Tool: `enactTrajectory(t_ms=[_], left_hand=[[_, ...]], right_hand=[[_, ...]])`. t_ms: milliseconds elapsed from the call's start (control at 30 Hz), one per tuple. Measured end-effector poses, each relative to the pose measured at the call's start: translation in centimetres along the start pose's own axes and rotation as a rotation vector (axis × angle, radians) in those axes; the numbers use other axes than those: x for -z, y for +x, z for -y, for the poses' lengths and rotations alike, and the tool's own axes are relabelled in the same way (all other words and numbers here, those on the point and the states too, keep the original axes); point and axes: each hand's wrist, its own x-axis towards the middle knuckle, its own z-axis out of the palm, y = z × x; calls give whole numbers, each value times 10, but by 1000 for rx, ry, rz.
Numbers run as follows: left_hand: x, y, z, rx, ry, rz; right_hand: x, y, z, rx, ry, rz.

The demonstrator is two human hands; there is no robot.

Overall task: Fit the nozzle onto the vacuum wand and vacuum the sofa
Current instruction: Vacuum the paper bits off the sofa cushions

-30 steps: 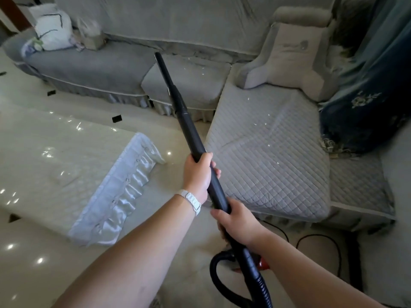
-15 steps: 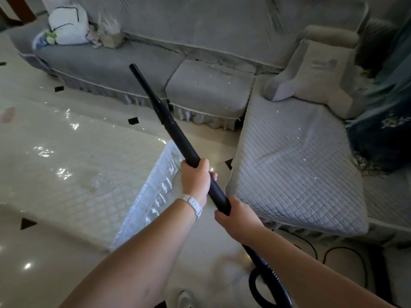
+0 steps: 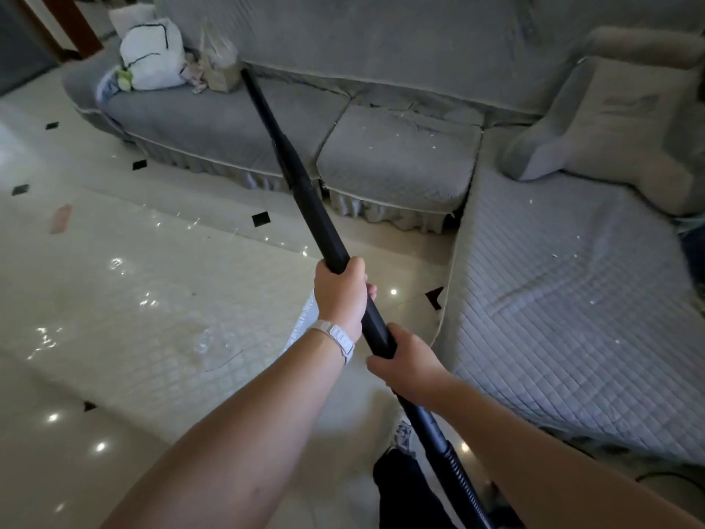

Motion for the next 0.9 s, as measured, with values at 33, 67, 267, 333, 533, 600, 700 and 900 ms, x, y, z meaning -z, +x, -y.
enactTrajectory(t_ms=[33, 67, 267, 333, 533, 600, 700, 900], left_hand=[[-9, 15, -3, 7, 3, -5], [-18, 31, -7, 13, 3, -11], [-84, 115, -35, 20, 77, -45], [-105, 137, -46, -8, 91, -43], [-148, 189, -78, -29, 125, -30], [-159, 206, -87, -32, 117, -12], [-171, 237, -95, -25, 98, 17], [-200, 318, -111, 39, 33, 110]], right_hand=[[6, 18, 2, 2, 33, -1], [13, 36, 4, 7, 67, 0], [61, 133, 26, 17, 156, 51], [77, 159, 36, 19, 160, 47], [118, 219, 65, 17, 141, 21], [127, 237, 75, 9, 142, 9], [136, 264, 88, -11, 120, -22], [156, 329, 121, -86, 64, -75]])
